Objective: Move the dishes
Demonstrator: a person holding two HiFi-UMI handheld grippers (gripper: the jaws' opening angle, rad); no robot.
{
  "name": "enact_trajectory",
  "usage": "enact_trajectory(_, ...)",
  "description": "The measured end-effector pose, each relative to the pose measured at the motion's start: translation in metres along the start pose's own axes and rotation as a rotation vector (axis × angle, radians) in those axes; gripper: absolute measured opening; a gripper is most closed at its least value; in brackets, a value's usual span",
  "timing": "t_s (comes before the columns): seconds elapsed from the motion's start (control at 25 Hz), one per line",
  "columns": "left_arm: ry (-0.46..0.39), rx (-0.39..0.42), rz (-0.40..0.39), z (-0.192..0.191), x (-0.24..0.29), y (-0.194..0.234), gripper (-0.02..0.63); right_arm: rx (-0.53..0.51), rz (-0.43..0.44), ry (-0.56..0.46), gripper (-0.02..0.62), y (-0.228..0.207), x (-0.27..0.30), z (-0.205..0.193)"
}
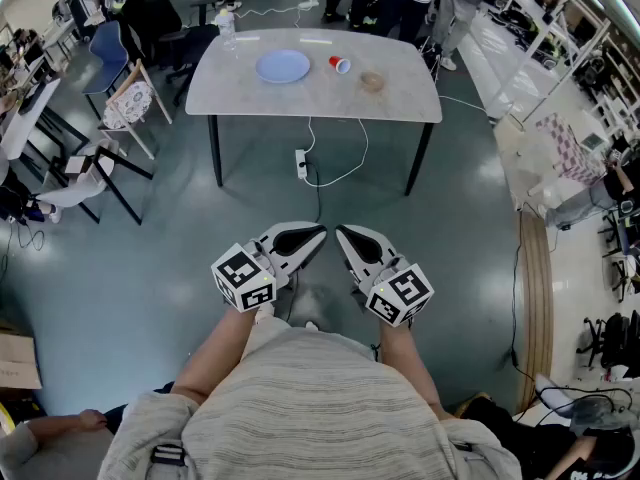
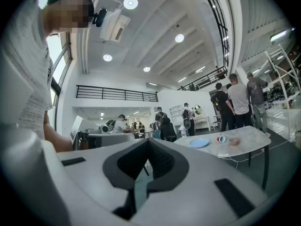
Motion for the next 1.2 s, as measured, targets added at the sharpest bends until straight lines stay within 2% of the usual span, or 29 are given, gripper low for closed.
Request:
enact_trajectory(0.84,-0.005,-0.007,0.009,-0.003,0.005,0.005,0.028,0.001,0.014,0.002,0.017,-0.007,0.004,-0.003)
enact_trajectory(1.2,-0.005,-0.011,0.016,-0.006,0.011,0.012,0.028,0.039,0.017,-0.038,0.017,-0.017,0.007,0.001)
Point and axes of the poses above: the fingertips, and each gripper's own axes: x forward along the fingers, y to its left, z out of its top, the point moved 5 cm from there along -x, backward along the fingers, and after that the axes turned 8 degrees about -y, right-handed, at the moved point
